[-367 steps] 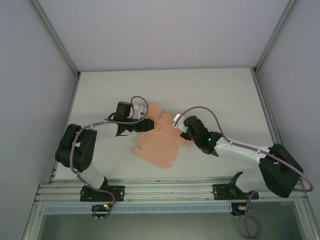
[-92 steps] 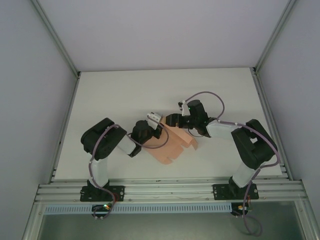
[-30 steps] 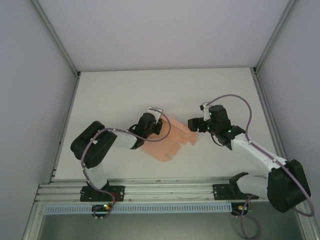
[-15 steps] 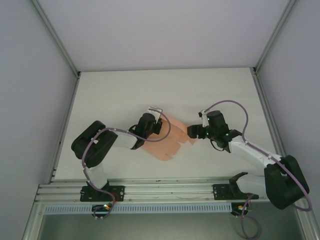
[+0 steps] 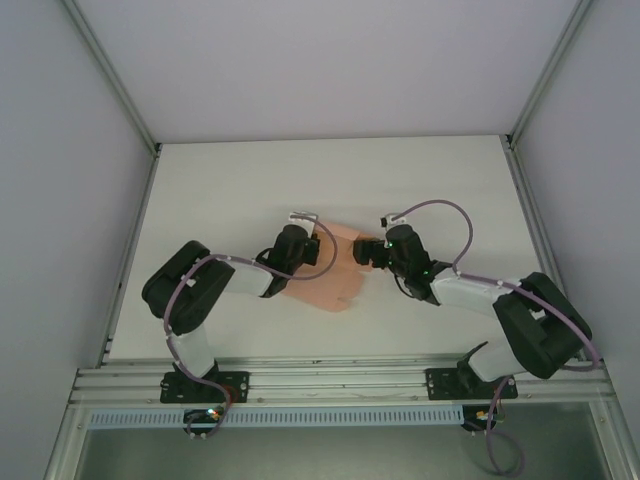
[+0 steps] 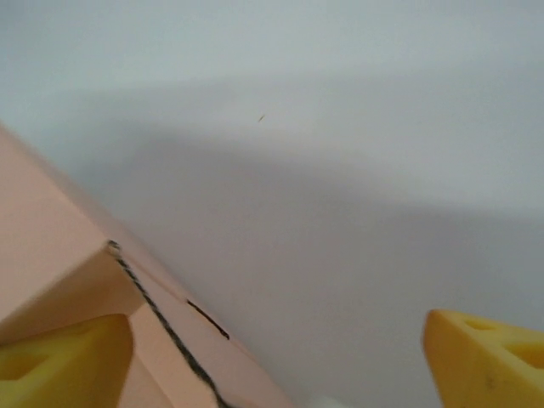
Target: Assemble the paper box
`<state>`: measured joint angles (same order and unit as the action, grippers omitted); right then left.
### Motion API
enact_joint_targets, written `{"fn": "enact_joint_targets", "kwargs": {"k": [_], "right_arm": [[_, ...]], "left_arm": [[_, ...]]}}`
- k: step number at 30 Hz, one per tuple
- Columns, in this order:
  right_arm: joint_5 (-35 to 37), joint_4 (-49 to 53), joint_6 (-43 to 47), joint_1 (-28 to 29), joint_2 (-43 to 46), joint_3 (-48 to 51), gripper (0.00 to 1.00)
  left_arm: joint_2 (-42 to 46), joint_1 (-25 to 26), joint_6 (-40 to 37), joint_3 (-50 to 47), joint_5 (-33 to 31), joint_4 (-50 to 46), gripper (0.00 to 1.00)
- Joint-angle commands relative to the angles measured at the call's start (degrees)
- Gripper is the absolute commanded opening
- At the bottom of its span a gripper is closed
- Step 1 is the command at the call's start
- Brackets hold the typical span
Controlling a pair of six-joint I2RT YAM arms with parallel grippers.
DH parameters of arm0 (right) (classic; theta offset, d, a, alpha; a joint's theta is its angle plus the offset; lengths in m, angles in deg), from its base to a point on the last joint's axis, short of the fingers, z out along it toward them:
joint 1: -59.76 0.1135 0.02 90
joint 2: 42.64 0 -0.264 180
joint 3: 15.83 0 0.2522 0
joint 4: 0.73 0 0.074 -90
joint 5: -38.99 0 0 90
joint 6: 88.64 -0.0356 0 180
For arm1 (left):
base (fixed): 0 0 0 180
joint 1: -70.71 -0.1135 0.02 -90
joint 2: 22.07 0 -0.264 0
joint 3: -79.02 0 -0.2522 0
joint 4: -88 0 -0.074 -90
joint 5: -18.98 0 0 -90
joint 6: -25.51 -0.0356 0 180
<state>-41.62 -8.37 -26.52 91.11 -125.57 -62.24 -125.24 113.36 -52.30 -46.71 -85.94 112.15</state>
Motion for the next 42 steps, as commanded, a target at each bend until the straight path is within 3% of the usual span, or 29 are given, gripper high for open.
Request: {"fn": "enact_joint_targets", "kwargs": {"k": [1,7,11,17,23,28,42], "right_arm": [[9.8,-9.0,-5.6,2.0,-2.1,0.0,1.00],[9.9,-3.3,-3.2,2.2,2.3,1.3,0.99],[8.4,6.7,0.4,2.2,10.4,2.6,1.00],[8.0,21.3,2.7,1.5,24.4,5.8,1.00],[2.9,26.4,3.0,-3.3,34.2,9.7,1.00],[1.7,22.9,3.1,-5.4,32.9,9.9,1.00],[-1.0,5.1,5.8,-5.3,18.7,4.5,1.00]], "left_arm": [[-0.2,2.7,-0.2,0.9,3.6,-0.6,0.00],[2.1,2.7,1.6,2.1,-0.4,-2.9,0.00],[5.0,2.4,2.6,3.6,-3.4,-5.3,0.00],[9.6,1.3,3.3,5.6,-2.4,-9.6,0.00],[13.1,0.7,3.8,5.7,-1.2,-11.8,0.00],[14.7,0.6,3.7,5.5,0.9,-12.5,0.00],[15.1,0.8,4.7,6.1,4.3,-13.9,0.00]]}}
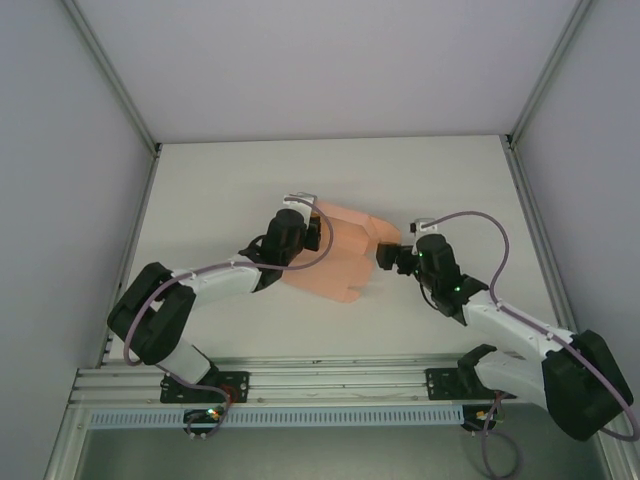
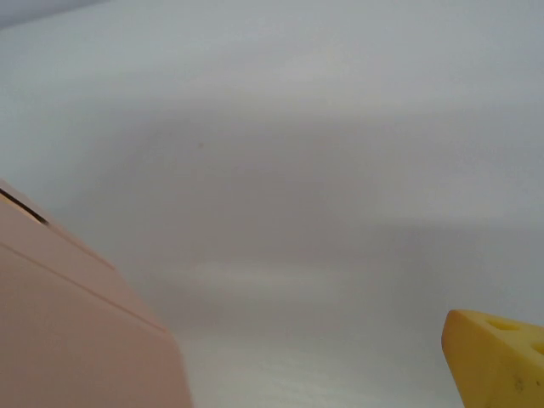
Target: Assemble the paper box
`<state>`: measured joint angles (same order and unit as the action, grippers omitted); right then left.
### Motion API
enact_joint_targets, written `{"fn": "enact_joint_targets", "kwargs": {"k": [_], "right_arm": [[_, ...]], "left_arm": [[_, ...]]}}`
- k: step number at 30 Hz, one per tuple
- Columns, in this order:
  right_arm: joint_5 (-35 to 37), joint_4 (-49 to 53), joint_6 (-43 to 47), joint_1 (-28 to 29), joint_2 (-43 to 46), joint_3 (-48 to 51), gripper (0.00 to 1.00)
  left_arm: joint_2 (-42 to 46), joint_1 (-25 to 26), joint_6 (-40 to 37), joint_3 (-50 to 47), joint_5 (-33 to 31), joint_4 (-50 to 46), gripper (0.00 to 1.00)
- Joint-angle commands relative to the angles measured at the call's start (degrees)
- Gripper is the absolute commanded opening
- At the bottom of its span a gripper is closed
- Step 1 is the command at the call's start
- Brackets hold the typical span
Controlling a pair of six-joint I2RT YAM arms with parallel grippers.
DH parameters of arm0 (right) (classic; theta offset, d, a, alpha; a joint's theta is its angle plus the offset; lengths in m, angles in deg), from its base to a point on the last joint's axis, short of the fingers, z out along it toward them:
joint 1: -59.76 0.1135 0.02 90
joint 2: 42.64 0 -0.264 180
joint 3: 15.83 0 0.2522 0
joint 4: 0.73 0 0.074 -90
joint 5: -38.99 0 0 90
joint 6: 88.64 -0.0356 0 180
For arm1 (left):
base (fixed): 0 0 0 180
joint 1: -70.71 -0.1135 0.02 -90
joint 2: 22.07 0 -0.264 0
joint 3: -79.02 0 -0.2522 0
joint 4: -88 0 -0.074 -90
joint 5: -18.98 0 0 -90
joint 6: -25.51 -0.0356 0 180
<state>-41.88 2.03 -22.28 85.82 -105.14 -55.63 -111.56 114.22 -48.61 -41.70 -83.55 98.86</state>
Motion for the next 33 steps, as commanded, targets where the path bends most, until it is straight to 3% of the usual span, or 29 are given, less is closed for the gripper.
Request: {"fn": "enact_joint_targets", "kwargs": {"k": [1,8,17,21,25,29,33], "right_arm": [[-1.1,-5.9,1.8,0.0,-2.4,-2.5,0.99],[-1.7,-11.6,2.5,2.1,-8.7,-5.6,1.00],[12.4,-13.4,-2.4,6.3,-15.3,-9.3,1.00],[14.6,-9.6,-1.3,7.7,-15.4,-10.8,1.00],[11.3,-3.4,1.1,7.8,-10.3,-9.9,1.00],[6.2,11.3,5.0,7.7,0.0,-8.9,1.00],[0.7,19.7,7.1,7.0,11.4,-6.4,1.00]], "left_arm": [[1.4,0.0,1.2,1.1,1.9,-0.6,0.00],[0.4,0.3,2.4,2.1,2.3,-0.6,0.00],[-0.1,1.5,2.1,2.8,-0.2,-1.0,0.00],[0.2,1.6,2.0,2.7,-1.8,-1.2,0.00],[-0.1,0.2,2.6,2.9,-2.8,-3.2,0.00],[0.4,-1.6,2.7,2.1,-1.9,-3.1,0.00],[0.7,-2.5,2.3,1.8,-0.9,-3.1,0.00]]}}
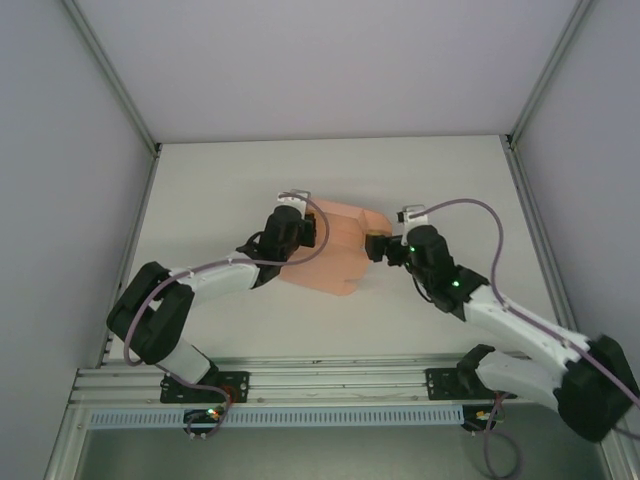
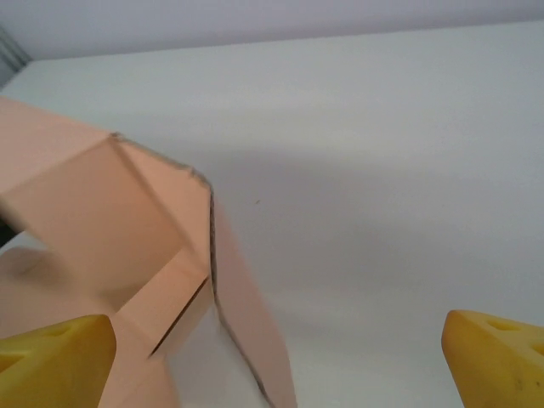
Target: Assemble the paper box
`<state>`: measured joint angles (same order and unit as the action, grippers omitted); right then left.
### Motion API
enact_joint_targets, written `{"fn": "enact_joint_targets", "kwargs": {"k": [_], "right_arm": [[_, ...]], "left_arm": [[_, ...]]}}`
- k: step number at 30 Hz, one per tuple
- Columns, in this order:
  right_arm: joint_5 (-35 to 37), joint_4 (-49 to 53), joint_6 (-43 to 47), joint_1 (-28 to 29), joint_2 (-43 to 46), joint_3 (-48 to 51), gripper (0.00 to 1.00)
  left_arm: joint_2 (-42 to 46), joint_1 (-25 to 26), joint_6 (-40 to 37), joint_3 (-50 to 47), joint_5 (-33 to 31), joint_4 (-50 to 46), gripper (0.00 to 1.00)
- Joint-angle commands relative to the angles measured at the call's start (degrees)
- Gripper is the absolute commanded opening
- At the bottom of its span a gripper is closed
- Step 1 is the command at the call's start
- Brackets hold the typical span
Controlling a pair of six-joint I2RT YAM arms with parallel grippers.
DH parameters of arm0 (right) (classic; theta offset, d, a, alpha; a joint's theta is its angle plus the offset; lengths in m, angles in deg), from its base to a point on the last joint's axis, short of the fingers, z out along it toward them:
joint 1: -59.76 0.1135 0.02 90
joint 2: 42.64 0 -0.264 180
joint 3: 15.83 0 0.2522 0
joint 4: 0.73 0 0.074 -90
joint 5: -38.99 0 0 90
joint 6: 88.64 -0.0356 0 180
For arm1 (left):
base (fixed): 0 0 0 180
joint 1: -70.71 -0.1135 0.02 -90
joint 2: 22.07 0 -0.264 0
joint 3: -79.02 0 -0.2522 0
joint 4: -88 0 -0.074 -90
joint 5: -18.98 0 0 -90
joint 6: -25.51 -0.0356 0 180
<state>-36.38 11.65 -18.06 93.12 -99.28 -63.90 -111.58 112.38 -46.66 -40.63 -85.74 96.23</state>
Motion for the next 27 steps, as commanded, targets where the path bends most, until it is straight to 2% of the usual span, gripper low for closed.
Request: {"fn": "enact_joint_targets", "kwargs": {"k": [1,5,7,12,14,19,22,27], "right_arm": [[-5.9,10.6,3.3,-0.5,8.5,2.9,1.00],[-5.0,12.0,2.0,-2.6,16.7,6.1,1.00],[-5.2,14.7,1.3,-6.3,18.6,5.9,0.99],[-12.9,13.1,1.3,-16.7,15.5,5.8,1.00],[-16.9,10.7,2.5,-18.6,12.1,5.4,1.00],[-28.8,6.1,5.5,-18.6,0.6,0.7,0.94],[-33.3,1.4,5.3,-17.3,-4.3,-1.4,0.91],[-34.1,-4.8,5.2,-13.0,-9.2,-4.1,0.91]], "left_arm": [[0.8,-0.8,0.3,0.5,1.6,-0.2,0.00],[1.1,-1.0,-0.4,0.2,3.0,0.4,0.00],[1.4,-1.0,-0.5,-0.1,3.3,0.5,0.00],[1.7,-1.0,-0.5,-0.4,3.8,0.7,0.00],[1.7,-1.0,-0.3,-0.4,3.8,0.8,0.00],[1.6,-1.0,-0.1,-0.1,4.5,0.8,0.00],[1.4,-0.9,0.2,-0.1,4.6,0.9,0.00],[1.0,-0.8,0.4,0.1,4.8,0.8,0.00]]}}
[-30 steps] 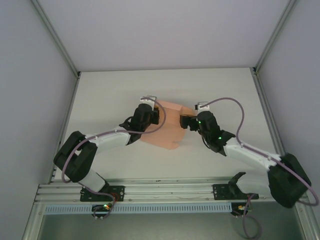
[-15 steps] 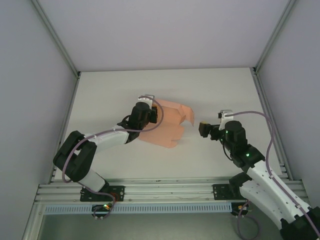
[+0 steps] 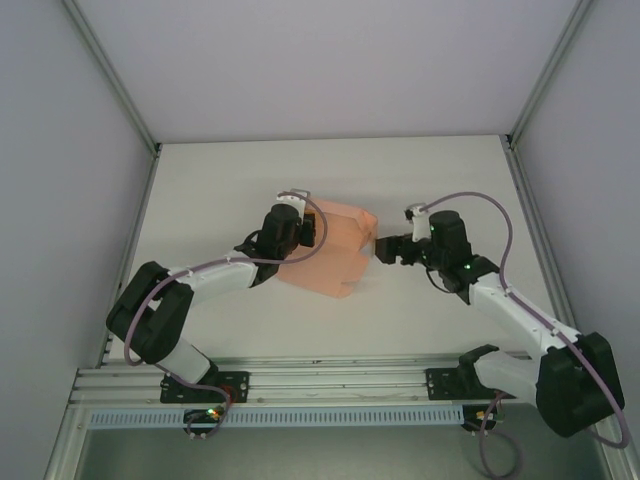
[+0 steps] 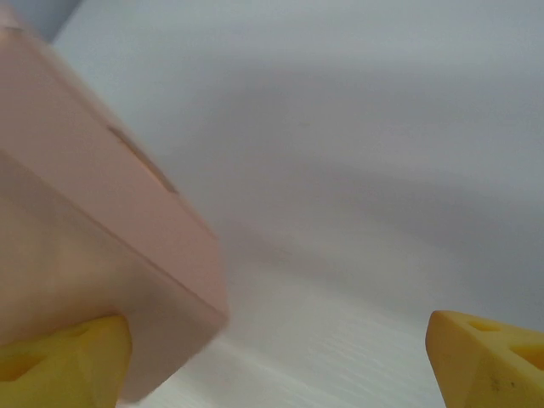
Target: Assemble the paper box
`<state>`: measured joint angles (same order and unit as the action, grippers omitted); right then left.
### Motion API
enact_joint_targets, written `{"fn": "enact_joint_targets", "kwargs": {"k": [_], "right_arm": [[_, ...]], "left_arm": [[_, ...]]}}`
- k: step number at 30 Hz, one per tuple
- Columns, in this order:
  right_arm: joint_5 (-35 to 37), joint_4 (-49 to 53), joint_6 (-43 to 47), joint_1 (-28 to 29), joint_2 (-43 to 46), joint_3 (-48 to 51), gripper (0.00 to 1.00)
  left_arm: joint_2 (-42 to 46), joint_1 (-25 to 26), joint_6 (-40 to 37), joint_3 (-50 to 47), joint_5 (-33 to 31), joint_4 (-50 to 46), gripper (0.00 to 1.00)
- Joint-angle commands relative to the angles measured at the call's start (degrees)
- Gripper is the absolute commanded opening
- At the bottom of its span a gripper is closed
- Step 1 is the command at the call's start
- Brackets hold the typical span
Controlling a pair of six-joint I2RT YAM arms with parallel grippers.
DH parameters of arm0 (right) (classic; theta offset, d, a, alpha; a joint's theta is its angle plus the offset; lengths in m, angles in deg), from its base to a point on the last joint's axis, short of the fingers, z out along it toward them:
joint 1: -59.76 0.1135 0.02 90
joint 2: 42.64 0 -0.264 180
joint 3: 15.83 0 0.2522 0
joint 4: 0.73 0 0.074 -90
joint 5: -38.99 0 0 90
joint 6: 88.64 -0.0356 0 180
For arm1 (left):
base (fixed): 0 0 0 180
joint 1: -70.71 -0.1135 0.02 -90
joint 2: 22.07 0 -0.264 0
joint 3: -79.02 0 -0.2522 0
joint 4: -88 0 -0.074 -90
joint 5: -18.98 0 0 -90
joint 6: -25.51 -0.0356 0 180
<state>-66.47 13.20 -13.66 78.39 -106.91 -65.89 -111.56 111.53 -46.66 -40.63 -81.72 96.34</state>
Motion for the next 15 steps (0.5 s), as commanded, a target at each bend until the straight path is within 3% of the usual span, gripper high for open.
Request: {"fn": "enact_joint_targets", "kwargs": {"k": [1,7,10,12,15], "right_arm": [[-4.3,-7.0,0.7,2.3,-2.6,-2.8,0.91],[-2.7,-8.0,0.9,5.3,-10.6,-7.1,0.88],[0.1,-8.3,1.4,6.9,-13.4,-8.9,0.72],[4.0,-7.7,1.9,8.1,-14.5,-10.0,0.70],[13.1,-6.0,2.7,10.2,-15.2,-11.2,0.57]], "left_arm": [[1.0,0.2,0.5,0.1,0.7,0.7,0.00],[1.3,0.7,0.4,0.2,0.8,0.9,0.00],[1.7,0.8,0.4,0.0,0.3,0.9,0.00],[1.9,0.9,0.6,-0.1,-0.4,0.9,0.00],[2.0,1.0,0.8,0.0,-1.5,0.5,0.00]]}}
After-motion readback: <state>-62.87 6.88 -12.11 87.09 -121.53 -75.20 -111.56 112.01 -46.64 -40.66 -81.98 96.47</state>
